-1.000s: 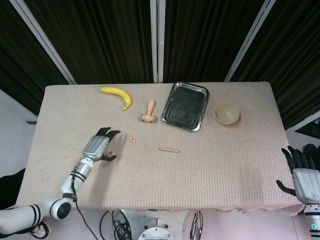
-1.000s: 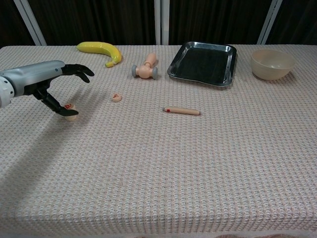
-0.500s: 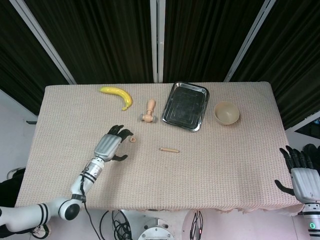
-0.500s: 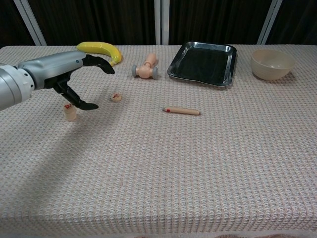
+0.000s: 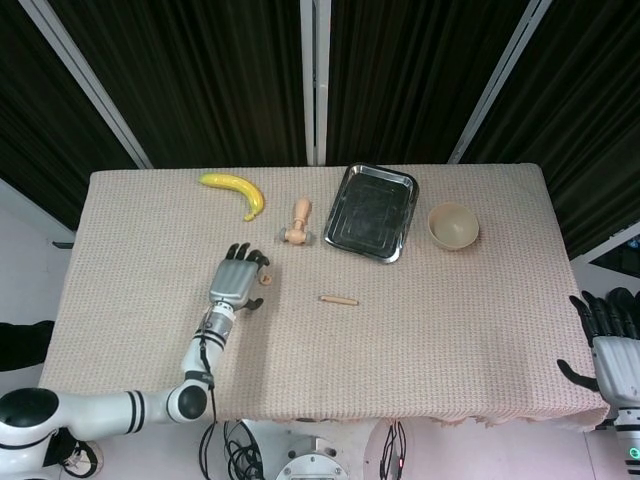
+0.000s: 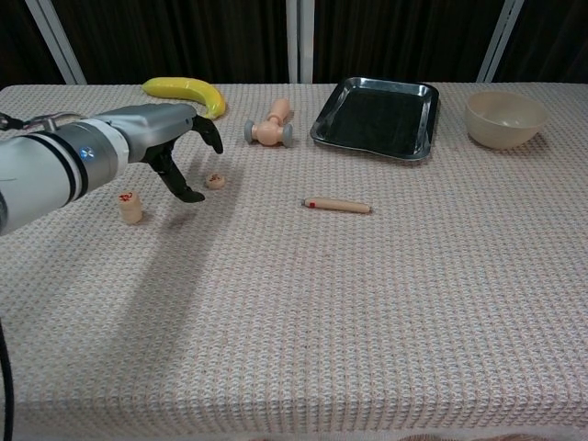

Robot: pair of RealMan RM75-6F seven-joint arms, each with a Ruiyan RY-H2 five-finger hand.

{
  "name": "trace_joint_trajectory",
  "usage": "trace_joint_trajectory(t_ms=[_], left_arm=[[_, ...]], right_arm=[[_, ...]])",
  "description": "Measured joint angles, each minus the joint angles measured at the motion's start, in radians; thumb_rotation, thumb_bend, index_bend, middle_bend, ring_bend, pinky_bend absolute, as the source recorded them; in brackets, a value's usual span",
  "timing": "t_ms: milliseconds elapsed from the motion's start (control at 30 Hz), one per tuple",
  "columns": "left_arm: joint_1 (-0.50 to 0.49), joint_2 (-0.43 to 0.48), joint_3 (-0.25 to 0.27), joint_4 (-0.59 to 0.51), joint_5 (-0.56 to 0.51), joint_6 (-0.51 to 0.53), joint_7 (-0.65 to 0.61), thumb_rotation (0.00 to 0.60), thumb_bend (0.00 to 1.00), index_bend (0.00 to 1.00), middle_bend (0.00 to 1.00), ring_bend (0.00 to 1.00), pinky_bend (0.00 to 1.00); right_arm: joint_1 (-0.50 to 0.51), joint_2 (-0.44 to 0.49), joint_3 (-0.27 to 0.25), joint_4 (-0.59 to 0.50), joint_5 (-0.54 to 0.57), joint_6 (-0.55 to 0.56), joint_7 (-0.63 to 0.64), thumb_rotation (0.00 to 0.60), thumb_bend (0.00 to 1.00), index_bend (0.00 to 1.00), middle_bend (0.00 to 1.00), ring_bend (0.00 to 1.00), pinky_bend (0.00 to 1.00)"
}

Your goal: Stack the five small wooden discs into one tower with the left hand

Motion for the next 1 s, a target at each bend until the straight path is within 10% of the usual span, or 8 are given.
trace_joint_trajectory(t_ms=[1000], left_arm=[[-0.041, -0.091, 0.002, 0.194, 0.0, -0.05, -0.076, 0.6, 0.28, 0.41, 0.18, 0.0, 0.0]], right_arm=[[-0.003, -0.001, 0.004, 0.021, 0.019, -0.014, 0.021, 0.6, 0.14, 0.0, 0.0, 0.0, 0.0]])
